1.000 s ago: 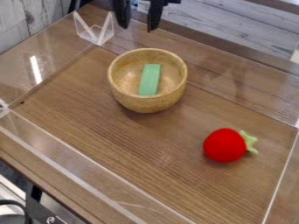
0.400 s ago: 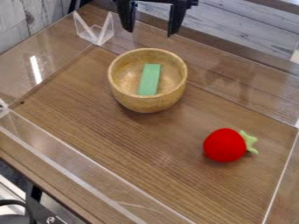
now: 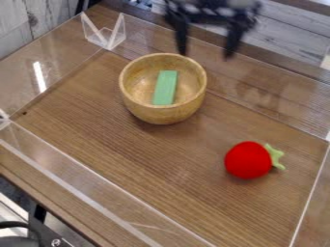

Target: Put the green block in the brown bowl

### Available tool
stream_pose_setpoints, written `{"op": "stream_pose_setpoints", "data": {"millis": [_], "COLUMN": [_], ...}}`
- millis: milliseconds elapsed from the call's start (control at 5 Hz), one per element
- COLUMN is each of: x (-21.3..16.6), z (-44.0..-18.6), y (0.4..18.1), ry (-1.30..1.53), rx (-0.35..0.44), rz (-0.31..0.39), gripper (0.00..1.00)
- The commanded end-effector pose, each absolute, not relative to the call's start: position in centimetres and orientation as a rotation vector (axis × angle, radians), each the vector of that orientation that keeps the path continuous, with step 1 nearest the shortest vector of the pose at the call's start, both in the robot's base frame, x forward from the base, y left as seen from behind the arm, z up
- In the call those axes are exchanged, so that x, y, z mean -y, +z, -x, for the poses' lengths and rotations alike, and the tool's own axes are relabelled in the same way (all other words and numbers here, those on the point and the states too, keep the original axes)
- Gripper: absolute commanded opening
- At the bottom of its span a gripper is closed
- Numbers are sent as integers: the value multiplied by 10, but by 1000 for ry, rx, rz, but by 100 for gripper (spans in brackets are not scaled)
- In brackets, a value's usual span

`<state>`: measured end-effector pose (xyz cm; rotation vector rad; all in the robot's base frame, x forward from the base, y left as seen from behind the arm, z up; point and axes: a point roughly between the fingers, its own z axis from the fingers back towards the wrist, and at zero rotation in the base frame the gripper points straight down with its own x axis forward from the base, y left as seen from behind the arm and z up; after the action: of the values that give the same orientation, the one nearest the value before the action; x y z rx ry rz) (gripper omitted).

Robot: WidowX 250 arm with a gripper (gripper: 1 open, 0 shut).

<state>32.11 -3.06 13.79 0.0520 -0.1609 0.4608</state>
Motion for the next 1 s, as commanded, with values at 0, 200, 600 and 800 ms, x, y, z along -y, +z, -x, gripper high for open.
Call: {"op": "stream_pose_setpoints", "data": {"millis": [0,200,600,800], "x": [59,46,28,23], "z": [-348,-343,-331,-338], "y": [138,129,146,147], "ry": [485,454,343,255], "rx": [212,205,204,209], "rz": [-16,8,58,78], "gripper": [100,100,100,100]}}
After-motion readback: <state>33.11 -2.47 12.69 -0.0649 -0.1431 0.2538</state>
